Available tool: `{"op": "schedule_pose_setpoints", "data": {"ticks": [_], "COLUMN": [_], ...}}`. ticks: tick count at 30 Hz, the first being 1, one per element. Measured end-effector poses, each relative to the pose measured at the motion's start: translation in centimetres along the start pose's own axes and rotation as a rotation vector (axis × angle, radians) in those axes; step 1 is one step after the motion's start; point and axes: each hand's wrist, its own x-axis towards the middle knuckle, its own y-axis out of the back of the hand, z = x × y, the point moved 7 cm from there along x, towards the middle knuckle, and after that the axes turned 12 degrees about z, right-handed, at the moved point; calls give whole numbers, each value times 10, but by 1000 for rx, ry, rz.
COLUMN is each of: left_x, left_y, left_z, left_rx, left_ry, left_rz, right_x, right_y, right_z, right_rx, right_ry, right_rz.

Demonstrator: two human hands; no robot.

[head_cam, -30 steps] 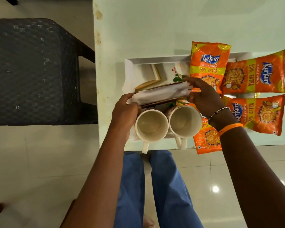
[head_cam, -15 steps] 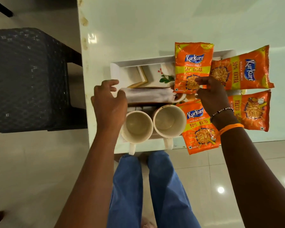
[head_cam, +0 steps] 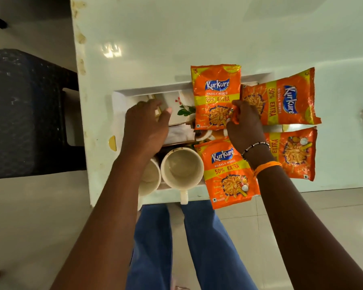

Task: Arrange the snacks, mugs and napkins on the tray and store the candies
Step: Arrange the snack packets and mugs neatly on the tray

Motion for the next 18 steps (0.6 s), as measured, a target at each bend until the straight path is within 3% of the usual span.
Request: {"op": "schedule_pose_setpoints", "data": {"ticks": [7, 13, 18], "left_x": [20, 35, 23], "left_y": [-65, -60, -73], "left_z": [45, 54, 53], "left_rx": [-59, -256, -192], "left_ry": [20, 14, 40], "left_rz": [-315, -123, -175], "right_x": [17, 30, 39], "right_y": [-1, 12, 36], "right_z": [-5, -13, -5], "right_rx": [99, 316, 233], "right_ry": [-3, 25, 80], "right_rz": [21, 112, 199]}}
